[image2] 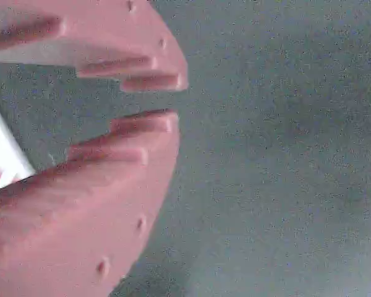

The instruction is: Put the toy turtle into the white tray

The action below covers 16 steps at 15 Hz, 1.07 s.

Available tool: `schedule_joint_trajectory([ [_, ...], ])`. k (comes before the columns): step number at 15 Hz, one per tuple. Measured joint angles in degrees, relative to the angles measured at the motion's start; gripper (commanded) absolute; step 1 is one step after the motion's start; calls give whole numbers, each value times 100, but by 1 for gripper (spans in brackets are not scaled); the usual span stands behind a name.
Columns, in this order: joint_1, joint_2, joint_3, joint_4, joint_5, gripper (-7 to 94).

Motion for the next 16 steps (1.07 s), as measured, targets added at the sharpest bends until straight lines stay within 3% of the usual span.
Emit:
schedule_joint_trajectory([
  [7, 97, 1441, 1002, 264, 35, 0],
  [16, 97, 1740, 1099, 264, -70, 0],
])
